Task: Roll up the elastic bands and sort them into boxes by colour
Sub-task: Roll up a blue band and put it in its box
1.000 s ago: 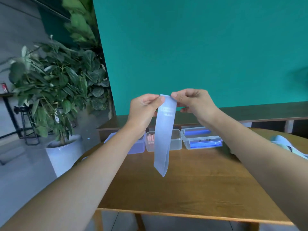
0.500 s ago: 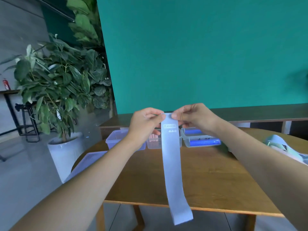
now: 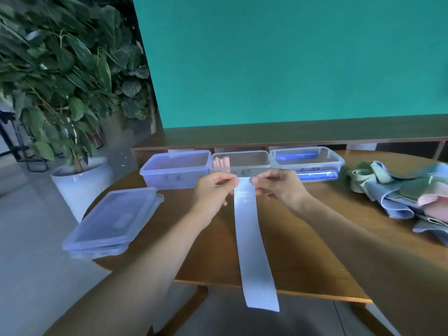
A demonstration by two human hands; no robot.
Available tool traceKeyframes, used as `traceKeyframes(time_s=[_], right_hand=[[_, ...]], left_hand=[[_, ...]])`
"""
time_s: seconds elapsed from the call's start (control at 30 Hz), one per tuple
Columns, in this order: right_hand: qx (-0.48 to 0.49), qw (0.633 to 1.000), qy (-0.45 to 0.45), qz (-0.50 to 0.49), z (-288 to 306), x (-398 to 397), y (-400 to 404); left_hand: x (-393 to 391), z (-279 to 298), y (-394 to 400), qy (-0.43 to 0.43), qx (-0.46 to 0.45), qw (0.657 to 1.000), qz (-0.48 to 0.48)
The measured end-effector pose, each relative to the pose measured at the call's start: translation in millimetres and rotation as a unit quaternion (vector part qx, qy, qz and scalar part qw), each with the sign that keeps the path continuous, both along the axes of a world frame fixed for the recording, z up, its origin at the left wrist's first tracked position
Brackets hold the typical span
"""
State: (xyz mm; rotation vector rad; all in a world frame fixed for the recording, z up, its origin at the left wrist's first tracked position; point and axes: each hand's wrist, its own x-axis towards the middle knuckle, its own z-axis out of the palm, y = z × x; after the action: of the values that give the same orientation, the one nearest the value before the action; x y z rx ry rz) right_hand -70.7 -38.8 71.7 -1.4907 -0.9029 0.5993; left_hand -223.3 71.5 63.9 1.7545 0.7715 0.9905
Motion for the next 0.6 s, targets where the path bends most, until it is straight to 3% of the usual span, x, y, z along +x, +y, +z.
traceKeyframes(time_s=[0.6], right_hand=[[-0.062, 0.988, -0.135, -0.04, -57, 34, 65]], left_hand=[[37, -52, 66, -0.001, -0.045, 0.999, 0.026]])
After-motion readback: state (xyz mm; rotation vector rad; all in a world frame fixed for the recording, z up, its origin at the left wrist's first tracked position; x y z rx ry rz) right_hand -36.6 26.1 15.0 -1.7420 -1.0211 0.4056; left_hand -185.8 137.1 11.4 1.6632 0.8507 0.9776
